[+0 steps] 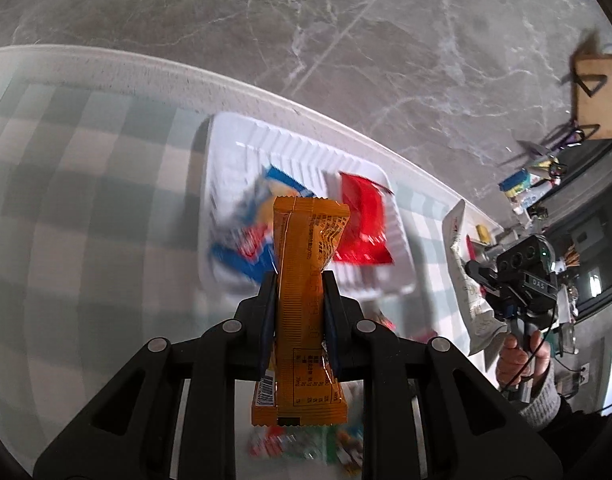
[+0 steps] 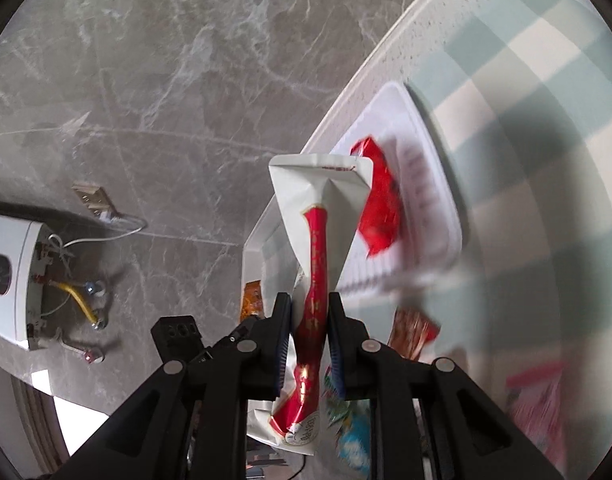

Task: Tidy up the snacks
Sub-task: 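Carry the orange bar and white-red packet over the white tray, then lower both packets into the tray and open both tools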

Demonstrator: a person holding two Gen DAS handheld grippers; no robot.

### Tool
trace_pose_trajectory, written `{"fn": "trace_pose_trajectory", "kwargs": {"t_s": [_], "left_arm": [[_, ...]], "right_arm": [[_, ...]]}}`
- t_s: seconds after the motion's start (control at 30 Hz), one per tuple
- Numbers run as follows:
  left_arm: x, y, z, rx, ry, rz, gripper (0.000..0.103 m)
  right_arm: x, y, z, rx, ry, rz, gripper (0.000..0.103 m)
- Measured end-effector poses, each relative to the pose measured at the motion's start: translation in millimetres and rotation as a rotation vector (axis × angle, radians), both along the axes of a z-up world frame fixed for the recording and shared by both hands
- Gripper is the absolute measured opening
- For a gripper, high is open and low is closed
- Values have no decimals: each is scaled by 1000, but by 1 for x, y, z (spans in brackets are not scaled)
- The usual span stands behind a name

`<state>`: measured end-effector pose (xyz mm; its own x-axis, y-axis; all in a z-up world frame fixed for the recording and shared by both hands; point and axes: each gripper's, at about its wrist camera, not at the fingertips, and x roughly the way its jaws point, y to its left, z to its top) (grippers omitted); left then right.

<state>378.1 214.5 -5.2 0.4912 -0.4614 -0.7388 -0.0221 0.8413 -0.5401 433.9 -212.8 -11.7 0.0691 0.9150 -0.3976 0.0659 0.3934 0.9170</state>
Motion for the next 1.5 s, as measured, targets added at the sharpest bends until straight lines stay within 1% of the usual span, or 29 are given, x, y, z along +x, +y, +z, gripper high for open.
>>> {"fn": "trace_pose_trajectory", "kwargs": {"t_s": [0.13, 0.3, 0.43, 0.53, 0.6, 0.67, 0.77, 0.83, 0.9, 0.93, 1.03, 1.27, 1.33, 1.5], "left_arm": [[34, 8, -9, 25, 12, -8, 19], [72, 13, -19, 75, 19, -25, 19], [95, 16, -29, 105, 22, -33, 19], [111, 16, -38, 132, 22, -42, 19], [118, 13, -43, 154, 18, -53, 19], [127, 12, -48, 194, 20, -55, 19], [128, 8, -55, 238, 25, -63, 19], [128, 5, -56, 269, 20, -66, 20], [127, 2, -56, 297, 11, -78, 21], [127, 0, -55, 310, 7, -83, 21], [122, -6, -53, 338, -4, -85, 22], [114, -7, -39, 362, -33, -56, 22], [106, -5, -31, 369, -43, -50, 22], [84, -11, -9, 394, -85, -48, 22]], "right_arm": [[25, 8, -11, -35, -1, 5, 20], [52, 21, -22, -91, -12, 27, 20], [69, 30, -30, -157, -31, 49, 20], [78, 40, -33, -226, -60, 74, 20], [83, 48, -33, -292, -93, 98, 20], [85, 55, -31, -362, -134, 120, 21], [86, 64, -26, -453, -191, 147, 26], [84, 67, -23, -504, -222, 156, 32], [80, 68, -18, -531, -251, 155, 46], [78, 67, -15, -539, -262, 152, 48], [73, 65, -7, -560, -294, 147, 49], [62, 54, 12, -543, -319, 112, 54], [59, 55, 14, -536, -321, 108, 54], [41, 45, 32, -513, -334, 100, 55]]}}
